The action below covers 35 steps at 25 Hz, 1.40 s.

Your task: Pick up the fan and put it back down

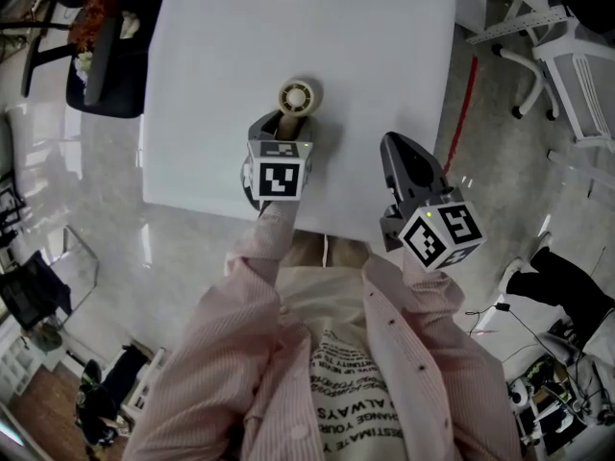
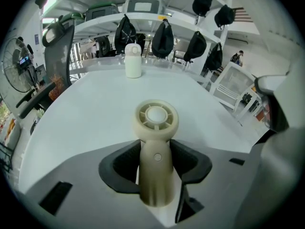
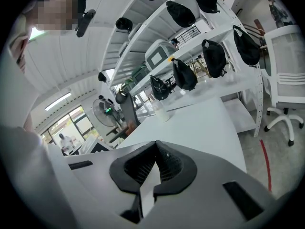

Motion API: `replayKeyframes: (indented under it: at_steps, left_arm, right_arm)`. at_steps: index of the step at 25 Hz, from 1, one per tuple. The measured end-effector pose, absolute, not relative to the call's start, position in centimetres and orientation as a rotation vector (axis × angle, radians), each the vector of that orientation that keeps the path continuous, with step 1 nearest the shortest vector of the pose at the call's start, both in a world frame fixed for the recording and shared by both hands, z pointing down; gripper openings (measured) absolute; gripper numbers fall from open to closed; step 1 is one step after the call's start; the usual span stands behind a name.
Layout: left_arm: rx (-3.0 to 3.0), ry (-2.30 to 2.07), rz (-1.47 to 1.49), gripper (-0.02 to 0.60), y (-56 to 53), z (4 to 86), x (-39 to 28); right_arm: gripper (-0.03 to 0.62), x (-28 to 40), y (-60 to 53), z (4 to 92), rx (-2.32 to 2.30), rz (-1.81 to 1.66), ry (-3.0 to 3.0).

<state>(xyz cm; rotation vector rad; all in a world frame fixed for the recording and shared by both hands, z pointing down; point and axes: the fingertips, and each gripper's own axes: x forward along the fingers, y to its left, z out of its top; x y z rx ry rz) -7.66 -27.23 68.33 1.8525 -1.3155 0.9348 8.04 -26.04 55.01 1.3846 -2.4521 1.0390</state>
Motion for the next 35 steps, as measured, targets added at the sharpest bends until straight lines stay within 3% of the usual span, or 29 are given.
replayKeyframes:
  at_steps: [15, 35]
  left_arm:
    - [1.93, -1.369, 0.811, 0.183, -27.1, 65.6, -8.2]
    - [2.083, -1.463, 0.582, 0.183, -25.6, 54.0, -10.4]
  right_arm:
    - [0.0, 7.6, -25.5, 53.3, 1.416, 0.998, -2.474]
    - [0.0, 5.9, -25.4, 46.2, 1.455, 0.839, -2.603]
